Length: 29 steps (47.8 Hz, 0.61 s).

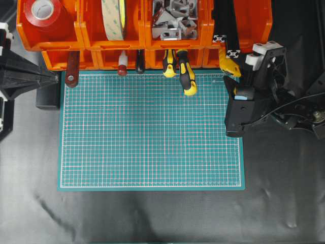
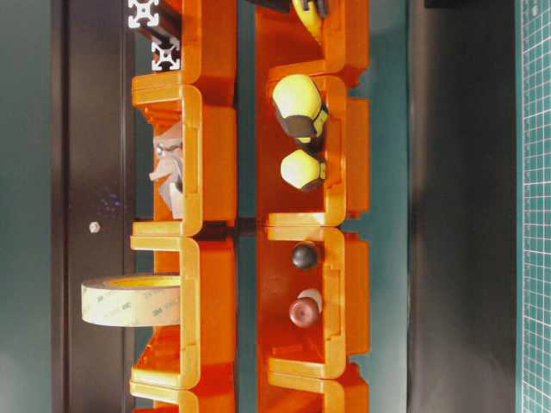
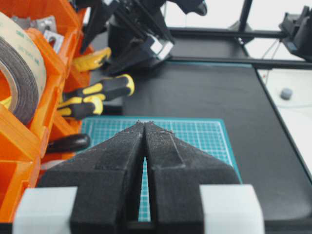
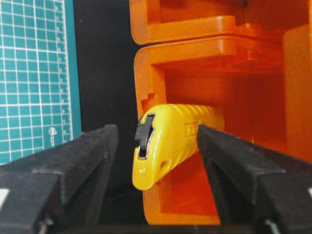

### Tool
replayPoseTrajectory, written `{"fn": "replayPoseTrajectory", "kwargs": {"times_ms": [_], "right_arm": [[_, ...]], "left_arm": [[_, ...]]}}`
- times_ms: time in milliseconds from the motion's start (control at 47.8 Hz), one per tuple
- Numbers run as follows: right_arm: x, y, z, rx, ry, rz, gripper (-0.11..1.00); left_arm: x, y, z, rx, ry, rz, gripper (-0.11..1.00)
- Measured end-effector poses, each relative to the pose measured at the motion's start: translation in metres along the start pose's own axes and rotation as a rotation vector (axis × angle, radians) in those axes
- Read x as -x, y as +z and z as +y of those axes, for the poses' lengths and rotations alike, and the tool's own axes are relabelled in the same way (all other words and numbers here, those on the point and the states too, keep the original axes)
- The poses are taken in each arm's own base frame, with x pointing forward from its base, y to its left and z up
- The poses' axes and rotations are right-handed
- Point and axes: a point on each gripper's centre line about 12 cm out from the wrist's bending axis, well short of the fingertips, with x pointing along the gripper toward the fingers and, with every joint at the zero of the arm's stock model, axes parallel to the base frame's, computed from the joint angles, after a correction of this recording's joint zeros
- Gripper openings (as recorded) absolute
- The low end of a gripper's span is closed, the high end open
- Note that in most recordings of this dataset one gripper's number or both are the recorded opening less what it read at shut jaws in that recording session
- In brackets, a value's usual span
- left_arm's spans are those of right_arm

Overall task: Pick cutter from container rack with right arm.
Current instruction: 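Close the right gripper on the yellow cutter and pull it out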

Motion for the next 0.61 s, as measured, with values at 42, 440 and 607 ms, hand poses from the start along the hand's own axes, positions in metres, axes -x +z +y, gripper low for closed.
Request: {"fn": "replayPoseTrajectory", "kwargs": {"times_ms": [42, 440, 607], "right_arm": [[0.000, 0.000, 0.000, -0.002, 0.000, 0.000, 0.54], [0.028, 0.014, 0.006, 0.033, -0.032, -0.029, 0.29], [0.046, 0.021, 0.007, 0.040, -0.058, -0.042, 0.28]], "left_arm": [[0.000, 0.000, 0.000, 0.000, 0.000, -0.002, 0.00], [0.000, 0.000, 0.000, 0.000, 0.000, 0.002, 0.00], [0.000, 0.000, 0.000, 0.002, 0.000, 0.000, 0.00]]}}
